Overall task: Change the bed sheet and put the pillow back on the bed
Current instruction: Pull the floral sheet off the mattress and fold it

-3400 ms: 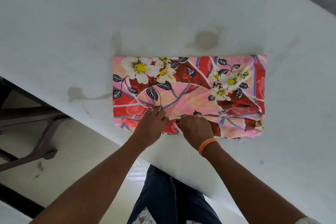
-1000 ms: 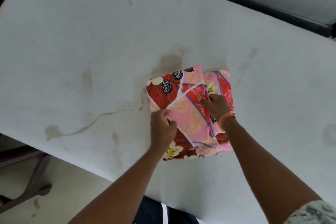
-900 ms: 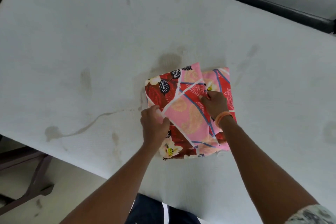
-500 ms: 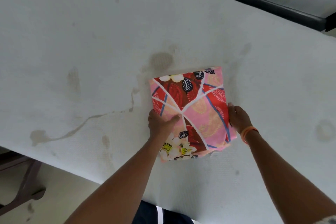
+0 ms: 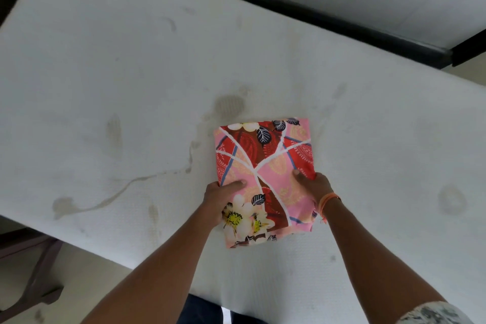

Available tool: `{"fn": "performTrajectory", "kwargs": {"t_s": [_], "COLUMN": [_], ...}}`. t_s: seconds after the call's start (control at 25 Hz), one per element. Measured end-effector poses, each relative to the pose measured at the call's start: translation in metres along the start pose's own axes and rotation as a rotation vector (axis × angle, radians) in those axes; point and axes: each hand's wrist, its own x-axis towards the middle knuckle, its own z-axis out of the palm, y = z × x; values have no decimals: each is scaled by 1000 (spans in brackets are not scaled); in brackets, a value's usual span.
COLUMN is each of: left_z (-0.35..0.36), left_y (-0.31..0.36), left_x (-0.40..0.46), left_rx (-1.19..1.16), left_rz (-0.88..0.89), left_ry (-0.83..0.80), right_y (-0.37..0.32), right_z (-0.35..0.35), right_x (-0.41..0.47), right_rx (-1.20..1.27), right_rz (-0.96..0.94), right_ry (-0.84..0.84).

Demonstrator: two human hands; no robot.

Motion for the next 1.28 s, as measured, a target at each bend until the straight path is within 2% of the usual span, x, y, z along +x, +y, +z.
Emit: {"fn": "performTrajectory", "kwargs": {"t_s": [0.08,0.24,0.4,0.48,0.6,0.64,0.84,1.0,1.12,1.28], "left_z": [1,-6,-11,-18,-35,-37,-5,-1,-1,23], "left_y": [15,44,60,70,97,109,129,108,87,53], "left_x": [-22,-85,-166,-212,-276,-295,-367,-391,-413,-450], "left_rx": [-6,21,97,156,176,214,465,467,455,458], "left_rz": [-28,20,213,360,542,580,814,957,1024,1073], "left_ry": [40,20,-56,-132,-420,-459,-316,-266,-381,-516], "right_y": [-7,-21,-31,-37,-47,-53,-63,-33,1,48], "right_z": [-10,-32,-55,-77,-124,-136,-146,-140,-146,-167], "right_x": [-21,-87,-170,-215,-280,-298,-363,-404,-442,-493], "right_rx": [112,283,423,490,591,624,668,822,854,885], "right_rz": [60,50,-98,-242,-392,-411,-551,-689,-815,-880], "right_ry": [-120,-252,-331,-349,-436,-447,-291,-136,-30,106]}}
